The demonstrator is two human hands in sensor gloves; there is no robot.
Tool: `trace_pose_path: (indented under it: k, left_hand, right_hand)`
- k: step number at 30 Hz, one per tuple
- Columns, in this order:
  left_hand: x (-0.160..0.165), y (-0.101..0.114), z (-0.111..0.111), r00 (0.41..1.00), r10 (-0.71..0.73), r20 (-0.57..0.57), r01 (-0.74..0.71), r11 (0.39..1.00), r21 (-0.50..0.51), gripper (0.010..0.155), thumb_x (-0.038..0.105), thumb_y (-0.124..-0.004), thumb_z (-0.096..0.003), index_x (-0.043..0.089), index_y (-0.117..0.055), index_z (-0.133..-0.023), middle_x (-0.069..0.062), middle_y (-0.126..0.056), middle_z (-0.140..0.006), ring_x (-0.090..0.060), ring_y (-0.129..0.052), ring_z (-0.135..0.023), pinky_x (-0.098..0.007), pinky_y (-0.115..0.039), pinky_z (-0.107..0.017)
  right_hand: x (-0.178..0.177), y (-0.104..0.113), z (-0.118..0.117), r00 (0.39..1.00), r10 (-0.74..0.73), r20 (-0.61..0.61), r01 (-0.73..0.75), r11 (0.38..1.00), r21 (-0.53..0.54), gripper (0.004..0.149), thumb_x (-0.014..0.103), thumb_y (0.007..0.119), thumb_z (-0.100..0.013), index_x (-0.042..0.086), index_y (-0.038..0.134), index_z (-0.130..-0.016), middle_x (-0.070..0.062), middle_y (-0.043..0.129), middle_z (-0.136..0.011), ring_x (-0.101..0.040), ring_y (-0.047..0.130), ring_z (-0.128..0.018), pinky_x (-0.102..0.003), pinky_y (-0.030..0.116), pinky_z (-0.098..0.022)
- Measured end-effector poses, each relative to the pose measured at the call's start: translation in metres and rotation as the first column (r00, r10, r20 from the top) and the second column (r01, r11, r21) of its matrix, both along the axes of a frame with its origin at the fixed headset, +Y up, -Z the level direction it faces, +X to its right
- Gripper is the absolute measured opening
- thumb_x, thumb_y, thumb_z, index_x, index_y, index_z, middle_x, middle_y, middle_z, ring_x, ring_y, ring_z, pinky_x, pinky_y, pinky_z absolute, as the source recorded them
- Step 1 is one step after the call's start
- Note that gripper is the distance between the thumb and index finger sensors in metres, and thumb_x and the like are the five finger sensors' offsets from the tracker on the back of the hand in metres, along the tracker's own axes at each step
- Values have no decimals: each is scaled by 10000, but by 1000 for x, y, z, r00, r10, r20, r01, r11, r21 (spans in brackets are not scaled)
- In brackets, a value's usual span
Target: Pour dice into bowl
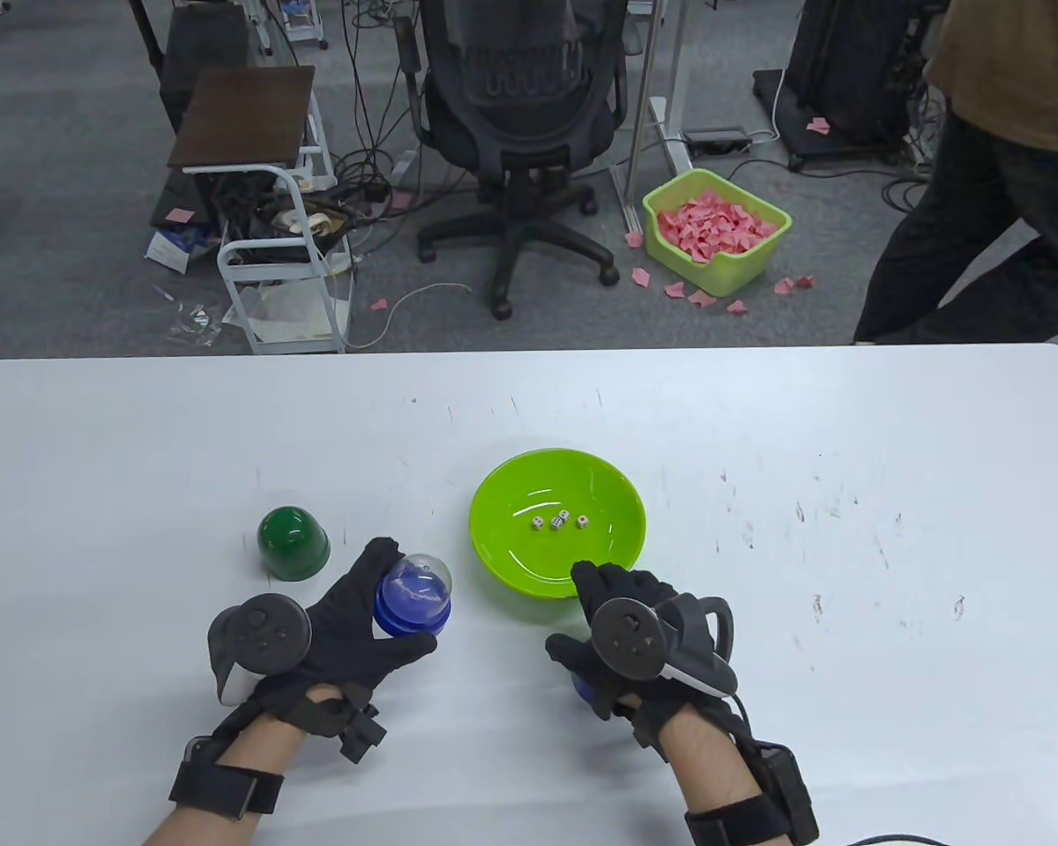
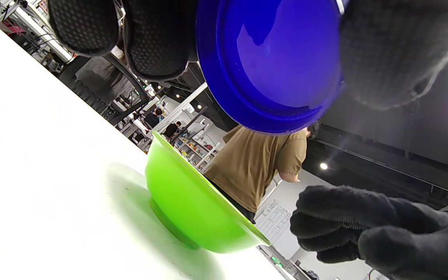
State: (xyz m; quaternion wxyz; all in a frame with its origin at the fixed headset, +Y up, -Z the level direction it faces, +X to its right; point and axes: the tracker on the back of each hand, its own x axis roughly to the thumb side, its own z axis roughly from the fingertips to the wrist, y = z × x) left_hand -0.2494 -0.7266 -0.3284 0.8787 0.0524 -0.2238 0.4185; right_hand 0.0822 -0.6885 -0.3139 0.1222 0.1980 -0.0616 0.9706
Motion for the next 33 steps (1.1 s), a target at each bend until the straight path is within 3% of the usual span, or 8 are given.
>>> trace_pose_path:
  k: [7, 14, 16, 26, 33]
  left_hand:
    - [0, 0, 0, 1000, -8, -2, 8, 1000, -2, 1062, 662, -921, -349, 198, -330, -1100, -121, -633, -1095, -334, -815, -892, -598, -692, -707]
    - [-1, 1, 0, 1000, -8, 0, 8, 1000, 4, 1060, 663, -918, -351, 198, -329, -1101, -120, -631, -1096, -332, -814, -895, -598, -693, -707]
    - [0, 1, 0, 1000, -7, 3, 7, 1000, 6, 1060, 664, -917, -351, 199, -328, -1100, -119, -629, -1098, -334, -813, -895, -597, -691, -709]
    - [0, 1, 0, 1000, -7, 9, 7, 1000, 8, 1060, 662, -918, -353, 199, -327, -1101, -120, -629, -1098, -336, -810, -897, -599, -689, -709]
    - [-1, 1, 0, 1000, -7, 7, 7, 1000, 6, 1061, 661, -918, -353, 198, -326, -1102, -120, -628, -1099, -335, -810, -899, -600, -688, -711]
  right_hand:
    - [0, -25, 2, 980, 200, 16, -193, 960, -202, 912, 598, 851, -423, 34, 548, -1072, -313, 693, -1057, -606, 723, -829, -738, 641, -587]
    - [-8, -42, 0, 953, 302, -4, -291, 913, -287, 952, 543, 902, -403, 26, 487, -1087, -306, 682, -1057, -590, 772, -793, -724, 659, -582]
    - [-9, -43, -1, 951, 309, 8, -296, 920, -257, 899, 487, 911, -412, 21, 517, -1072, -305, 699, -1037, -568, 801, -768, -713, 676, -574]
    - [-9, -41, 0, 955, 296, 10, -288, 936, -203, 884, 506, 936, -375, -11, 617, -1017, -328, 789, -946, -511, 889, -675, -694, 732, -539]
    - [-8, -19, 2, 989, 150, -1, -149, 980, -135, 884, 525, 936, -368, -7, 637, -1007, -318, 814, -931, -498, 910, -648, -687, 748, -529]
